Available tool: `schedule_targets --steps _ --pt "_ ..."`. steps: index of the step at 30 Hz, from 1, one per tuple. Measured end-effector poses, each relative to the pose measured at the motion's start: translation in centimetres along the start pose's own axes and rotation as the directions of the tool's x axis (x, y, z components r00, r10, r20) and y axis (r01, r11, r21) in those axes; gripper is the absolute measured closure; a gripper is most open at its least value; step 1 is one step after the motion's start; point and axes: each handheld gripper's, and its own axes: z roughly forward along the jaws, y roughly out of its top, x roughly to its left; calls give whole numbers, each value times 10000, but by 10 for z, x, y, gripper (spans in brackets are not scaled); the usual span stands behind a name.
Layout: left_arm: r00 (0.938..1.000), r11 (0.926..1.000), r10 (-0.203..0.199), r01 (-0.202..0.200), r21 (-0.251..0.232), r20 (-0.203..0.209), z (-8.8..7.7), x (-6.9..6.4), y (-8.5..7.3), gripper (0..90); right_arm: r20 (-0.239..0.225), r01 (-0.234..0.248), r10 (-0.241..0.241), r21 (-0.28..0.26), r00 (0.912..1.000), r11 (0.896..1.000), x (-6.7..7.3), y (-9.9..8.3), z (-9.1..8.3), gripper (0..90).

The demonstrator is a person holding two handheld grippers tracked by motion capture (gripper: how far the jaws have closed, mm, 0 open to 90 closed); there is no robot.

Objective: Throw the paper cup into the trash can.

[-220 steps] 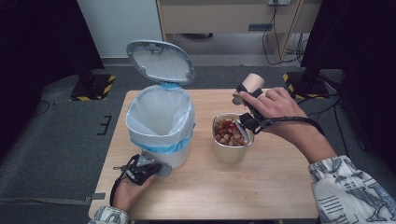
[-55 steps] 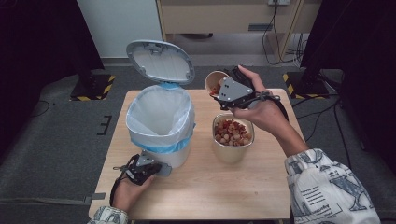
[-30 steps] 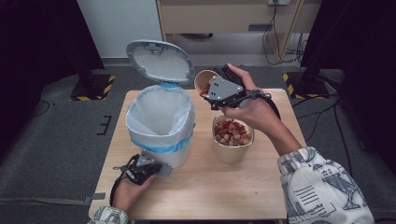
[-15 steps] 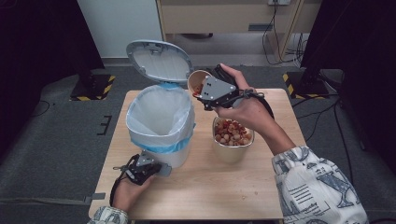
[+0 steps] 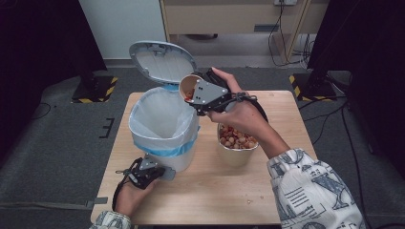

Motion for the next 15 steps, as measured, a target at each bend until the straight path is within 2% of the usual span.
schedule_targets --steps 10,15 --pt "10000 10000 -2 2 -6 -3 0 0 0 899 -343 -90 86 -130 9994 9999 9 7 17 277" --pt "10000 10000 -1 1 -4 -2 0 0 0 899 -439 -332 321 -244 9985 9992 12 8 23 276"
